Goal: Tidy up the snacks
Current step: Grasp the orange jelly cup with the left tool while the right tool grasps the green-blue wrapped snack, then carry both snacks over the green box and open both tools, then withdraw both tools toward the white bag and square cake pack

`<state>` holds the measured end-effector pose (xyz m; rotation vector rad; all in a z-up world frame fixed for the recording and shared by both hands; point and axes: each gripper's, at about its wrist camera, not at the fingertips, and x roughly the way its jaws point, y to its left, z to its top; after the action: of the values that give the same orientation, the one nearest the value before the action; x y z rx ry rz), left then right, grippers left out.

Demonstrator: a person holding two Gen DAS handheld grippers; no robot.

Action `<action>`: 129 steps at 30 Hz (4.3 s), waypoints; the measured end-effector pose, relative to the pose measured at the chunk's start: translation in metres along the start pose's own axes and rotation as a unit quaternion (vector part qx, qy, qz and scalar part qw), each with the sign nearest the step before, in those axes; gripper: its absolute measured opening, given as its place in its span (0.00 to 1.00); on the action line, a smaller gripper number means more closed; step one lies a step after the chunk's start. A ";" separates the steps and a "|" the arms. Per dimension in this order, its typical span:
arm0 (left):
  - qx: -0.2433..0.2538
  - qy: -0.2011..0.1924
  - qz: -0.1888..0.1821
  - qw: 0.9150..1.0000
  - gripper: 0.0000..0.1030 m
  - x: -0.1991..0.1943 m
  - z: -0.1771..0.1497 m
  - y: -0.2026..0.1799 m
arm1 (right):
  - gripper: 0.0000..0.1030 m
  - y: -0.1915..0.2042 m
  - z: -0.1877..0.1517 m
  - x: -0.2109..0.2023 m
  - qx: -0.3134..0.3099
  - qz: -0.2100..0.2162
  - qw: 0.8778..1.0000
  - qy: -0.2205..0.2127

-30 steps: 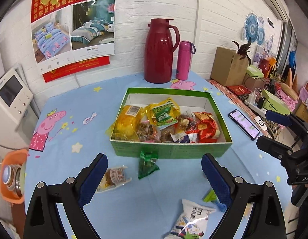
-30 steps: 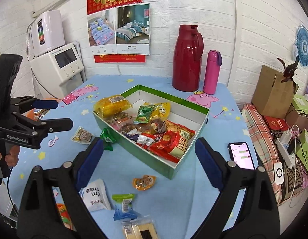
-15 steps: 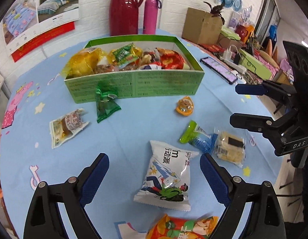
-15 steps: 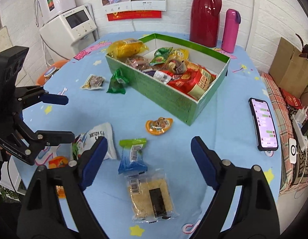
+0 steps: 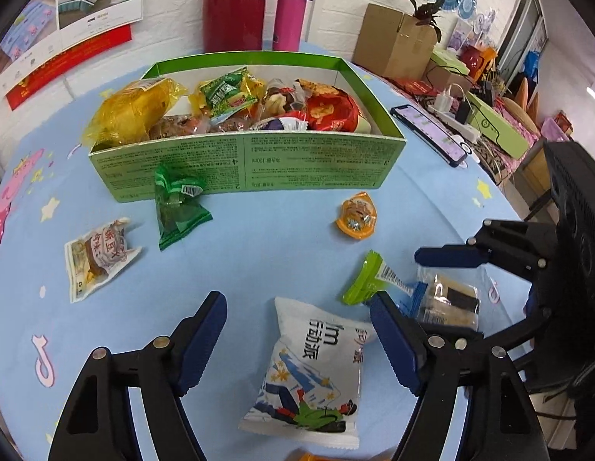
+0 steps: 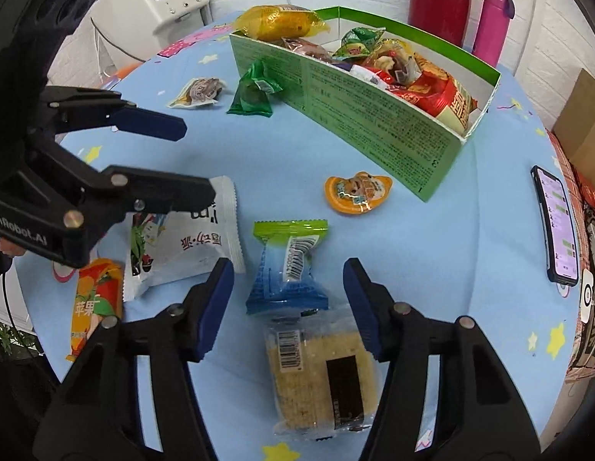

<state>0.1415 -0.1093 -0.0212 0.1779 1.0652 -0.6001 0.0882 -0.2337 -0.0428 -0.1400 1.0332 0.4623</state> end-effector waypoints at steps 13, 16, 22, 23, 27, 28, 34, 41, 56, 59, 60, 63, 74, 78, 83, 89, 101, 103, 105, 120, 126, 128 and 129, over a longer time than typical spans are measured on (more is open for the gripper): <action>0.006 0.014 -0.017 1.000 0.62 0.045 0.040 -0.024 | 0.29 -0.030 -0.011 -0.019 0.053 0.012 0.998 -0.025; 0.010 0.019 -0.007 1.000 0.62 0.056 0.051 -0.033 | 0.29 -0.046 -0.017 -0.026 0.074 0.000 0.997 -0.030; 0.028 0.036 0.011 0.999 0.51 0.078 0.060 -0.046 | 0.29 -0.066 -0.024 -0.026 0.110 -0.012 0.993 -0.029; 0.032 0.042 0.013 0.999 0.47 0.082 0.060 -0.048 | 0.28 -0.067 -0.025 -0.026 0.111 -0.012 0.993 -0.029; 0.054 0.042 0.037 0.997 0.22 0.090 0.055 -0.054 | 0.28 -0.069 -0.025 -0.025 0.115 -0.011 0.993 -0.029; 0.050 0.041 0.036 0.997 0.22 0.090 0.053 -0.053 | 0.29 -0.068 -0.025 -0.025 0.115 -0.011 0.993 -0.030; 0.031 0.028 0.031 0.999 0.21 0.073 0.046 -0.042 | 0.28 -0.066 -0.026 -0.029 0.111 -0.013 0.993 -0.038; 0.009 -0.015 0.034 0.999 0.21 0.021 0.047 -0.020 | 0.29 -0.060 -0.010 -0.047 0.105 -0.015 0.992 -0.069; -0.043 -0.091 0.077 0.992 0.21 -0.029 0.102 0.035 | 0.29 -0.063 0.066 -0.056 0.109 -0.058 0.981 -0.151; -0.051 -0.098 0.079 0.991 0.21 -0.027 0.113 0.043 | 0.29 -0.072 0.080 -0.048 0.121 -0.062 0.978 -0.161; -0.054 -0.098 0.079 0.991 0.21 -0.025 0.116 0.046 | 0.29 -0.074 0.084 -0.047 0.124 -0.064 0.976 -0.164; -0.060 -0.098 0.081 0.990 0.21 -0.017 0.125 0.053 | 0.29 -0.079 0.094 -0.038 0.125 -0.078 0.974 -0.170; -0.032 -0.086 0.122 0.988 0.81 0.023 0.124 0.054 | 0.71 -0.080 0.102 -0.006 0.078 -0.130 0.974 -0.169; -0.038 -0.083 0.113 0.989 0.81 0.022 0.123 0.055 | 0.74 -0.089 0.098 -0.005 0.098 -0.121 0.974 -0.163; -0.036 -0.093 0.115 0.988 0.81 0.009 0.118 0.051 | 0.76 -0.088 0.094 -0.015 0.107 -0.118 0.973 -0.166; -0.026 -0.097 0.107 0.989 0.81 -0.016 0.105 0.039 | 0.79 -0.071 0.085 -0.043 0.093 -0.112 0.972 -0.182; 0.008 -0.090 0.057 0.994 0.81 -0.076 0.029 0.003 | 0.80 -0.028 0.044 -0.129 0.048 -0.099 0.974 -0.199; 0.010 -0.091 0.054 0.994 0.81 -0.086 0.019 -0.001 | 0.80 -0.025 0.038 -0.146 0.050 -0.092 0.973 -0.207; 0.008 -0.099 0.049 0.994 0.81 -0.099 0.009 -0.004 | 0.80 -0.020 0.029 -0.164 0.051 -0.087 0.972 -0.213; 0.015 -0.046 0.037 0.998 0.83 -0.077 -0.051 -0.022 | 0.88 -0.016 -0.061 -0.135 0.039 -0.080 0.989 -0.122; 0.050 0.005 0.064 0.997 0.83 -0.020 -0.059 -0.040 | 0.88 -0.016 -0.076 -0.078 0.033 -0.050 0.997 -0.051; 0.059 0.018 0.068 0.996 0.83 -0.006 -0.058 -0.045 | 0.88 -0.014 -0.076 -0.067 0.025 -0.044 0.998 -0.042; 0.061 0.024 0.069 0.995 0.83 0.000 -0.057 -0.045 | 0.88 -0.013 -0.075 -0.061 0.020 -0.043 0.998 -0.038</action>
<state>0.0728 -0.1227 -0.0425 0.3717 1.0532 -0.5382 0.0080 -0.2881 -0.0308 -0.1299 0.9578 0.3650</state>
